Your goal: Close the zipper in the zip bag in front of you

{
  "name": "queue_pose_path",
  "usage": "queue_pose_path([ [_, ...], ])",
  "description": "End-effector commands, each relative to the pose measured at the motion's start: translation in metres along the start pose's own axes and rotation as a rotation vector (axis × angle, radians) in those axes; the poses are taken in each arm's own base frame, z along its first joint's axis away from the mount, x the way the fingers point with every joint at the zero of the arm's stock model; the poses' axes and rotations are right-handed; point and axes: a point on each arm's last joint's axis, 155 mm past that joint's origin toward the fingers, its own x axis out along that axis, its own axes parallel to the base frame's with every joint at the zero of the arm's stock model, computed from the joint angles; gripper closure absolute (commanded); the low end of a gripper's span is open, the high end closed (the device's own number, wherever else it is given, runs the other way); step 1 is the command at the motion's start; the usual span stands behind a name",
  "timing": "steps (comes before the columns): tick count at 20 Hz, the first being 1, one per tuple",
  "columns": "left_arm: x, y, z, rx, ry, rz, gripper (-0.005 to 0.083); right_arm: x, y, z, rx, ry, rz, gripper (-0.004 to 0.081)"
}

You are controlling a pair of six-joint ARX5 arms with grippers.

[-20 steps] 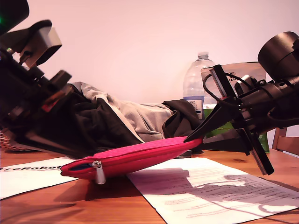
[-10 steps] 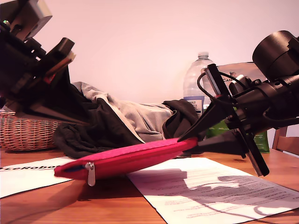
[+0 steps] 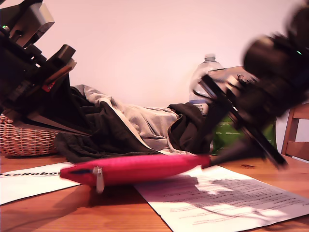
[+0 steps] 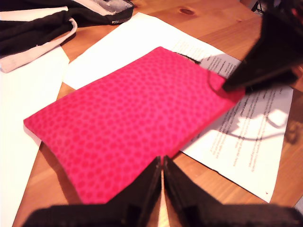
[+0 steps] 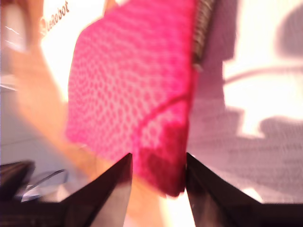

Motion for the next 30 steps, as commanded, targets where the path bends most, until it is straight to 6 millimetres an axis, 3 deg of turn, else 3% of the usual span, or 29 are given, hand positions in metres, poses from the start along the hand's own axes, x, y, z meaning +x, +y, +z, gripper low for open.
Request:
queue_pose_path([
  [1,0.002,0.002,-0.006,0.001,0.013,0.002,0.0794,-0.021,-0.024,-0.024,-0.022,0.134,-0.222,0.0475],
  [5,0.001,0.001,-0.006,0.003,0.010,0.002,0.0794,-0.058,-0.055,-0.027,-0.137,0.212,-0.501,0.0475],
  [8,-0.004,-0.002,0.001,0.006,-0.012,-0.012,0.0794,-0.062,-0.056,-0.036,-0.159,0.256,-0.504,0.0479],
  [9,-0.008,-0.003,0.002,0.006,-0.018,-0.013,0.0794,-0.061,-0.052,-0.034,-0.234,0.261,-0.491,0.0540],
  [11,-0.016,-0.001,0.006,0.008,-0.032,0.005,0.0794,-0.055,-0.036,-0.013,-0.350,0.174,-0.447,0.0774],
  [14,-0.032,0.006,0.020,0.012,-0.095,0.056,0.0794,-0.059,0.004,0.027,-0.452,-0.035,-0.350,0.0782],
  [17,-0.043,0.009,0.035,0.028,-0.161,0.085,0.0794,-0.078,0.034,0.056,-0.535,-0.253,-0.286,0.0782],
  [20,-0.051,0.010,0.046,0.053,-0.208,0.097,0.0794,-0.104,0.047,0.070,-0.601,-0.466,-0.270,0.0782],
  [26,-0.077,0.030,0.067,0.070,-0.300,0.148,0.0794,-0.142,0.046,0.044,-0.734,-0.739,-0.214,0.0782],
  [30,-0.094,0.028,0.061,0.095,-0.294,0.120,0.0794,-0.156,0.036,0.014,-0.791,-0.794,-0.218,0.0782],
])
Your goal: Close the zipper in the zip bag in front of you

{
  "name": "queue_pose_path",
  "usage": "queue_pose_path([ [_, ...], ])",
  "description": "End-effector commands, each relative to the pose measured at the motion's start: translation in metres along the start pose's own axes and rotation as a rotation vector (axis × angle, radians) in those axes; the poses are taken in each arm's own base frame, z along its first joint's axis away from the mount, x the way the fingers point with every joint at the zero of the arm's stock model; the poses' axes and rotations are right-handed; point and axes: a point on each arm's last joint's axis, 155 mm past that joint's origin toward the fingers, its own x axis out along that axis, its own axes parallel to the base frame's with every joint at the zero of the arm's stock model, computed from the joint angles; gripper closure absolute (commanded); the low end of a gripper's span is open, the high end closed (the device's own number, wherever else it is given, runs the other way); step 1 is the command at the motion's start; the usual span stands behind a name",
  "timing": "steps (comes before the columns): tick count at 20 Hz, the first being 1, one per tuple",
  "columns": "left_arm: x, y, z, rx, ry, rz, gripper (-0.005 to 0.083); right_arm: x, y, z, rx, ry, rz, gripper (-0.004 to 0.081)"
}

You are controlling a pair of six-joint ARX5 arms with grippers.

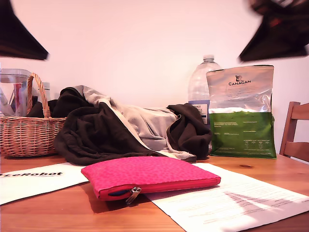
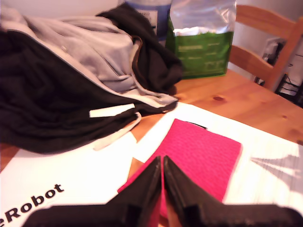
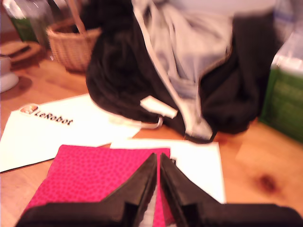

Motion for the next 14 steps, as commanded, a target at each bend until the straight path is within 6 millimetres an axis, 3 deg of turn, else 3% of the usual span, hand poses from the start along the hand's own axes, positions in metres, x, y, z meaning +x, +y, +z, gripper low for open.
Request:
queue_pose_path([
  [1,-0.006,0.001,-0.011,0.001,0.030,0.000,0.0794,-0.010,0.002,-0.013,-0.016,0.003,0.001,0.0782],
  [4,-0.022,-0.005,-0.018,-0.003,0.047,-0.020,0.0794,-0.031,0.005,-0.019,-0.019,-0.012,-0.002,0.0782],
  [8,-0.038,-0.008,-0.004,-0.044,-0.025,-0.024,0.0794,-0.055,0.005,-0.009,0.003,-0.063,-0.015,0.0782],
  [14,-0.044,-0.007,-0.021,-0.054,0.033,-0.018,0.0792,-0.061,0.006,-0.030,0.010,0.014,-0.016,0.0782],
])
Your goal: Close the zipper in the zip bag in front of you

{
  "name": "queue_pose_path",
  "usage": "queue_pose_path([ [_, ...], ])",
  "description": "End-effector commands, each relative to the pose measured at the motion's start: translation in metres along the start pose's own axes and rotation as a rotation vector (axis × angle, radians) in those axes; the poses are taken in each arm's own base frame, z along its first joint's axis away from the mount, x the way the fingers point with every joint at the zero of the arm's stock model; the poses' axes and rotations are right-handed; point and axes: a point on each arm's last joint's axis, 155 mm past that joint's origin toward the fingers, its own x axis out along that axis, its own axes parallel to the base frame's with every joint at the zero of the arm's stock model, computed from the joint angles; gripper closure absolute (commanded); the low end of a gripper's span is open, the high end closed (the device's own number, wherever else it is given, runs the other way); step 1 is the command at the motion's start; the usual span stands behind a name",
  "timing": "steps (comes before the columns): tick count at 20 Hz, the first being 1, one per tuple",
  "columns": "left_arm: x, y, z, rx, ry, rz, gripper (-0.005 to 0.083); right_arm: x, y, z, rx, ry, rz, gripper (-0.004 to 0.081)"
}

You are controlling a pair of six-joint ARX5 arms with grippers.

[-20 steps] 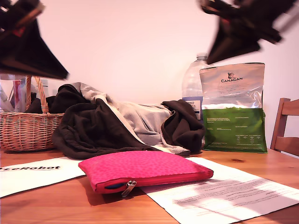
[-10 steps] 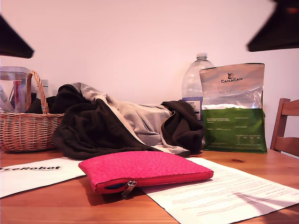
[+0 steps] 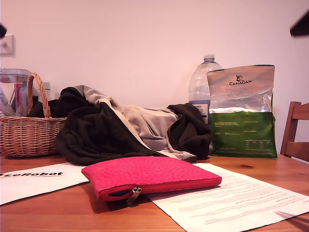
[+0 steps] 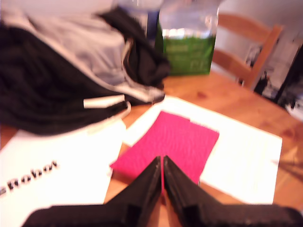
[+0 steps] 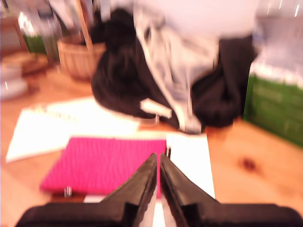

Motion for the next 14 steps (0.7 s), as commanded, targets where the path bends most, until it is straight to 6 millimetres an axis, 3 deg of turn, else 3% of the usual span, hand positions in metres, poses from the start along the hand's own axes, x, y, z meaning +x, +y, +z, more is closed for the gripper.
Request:
queue_pose_path([
  [1,0.001,0.002,-0.011,-0.007,0.032,0.005,0.0792,0.001,0.002,-0.011,0.005,0.042,0.009,0.0782],
  [9,-0.002,0.005,-0.044,-0.028,0.165,0.022,0.0792,-0.007,0.004,-0.063,0.025,0.249,0.013,0.0782],
  [14,-0.004,0.006,-0.055,-0.034,0.207,0.027,0.0792,-0.013,0.005,-0.083,0.033,0.332,0.015,0.0782],
])
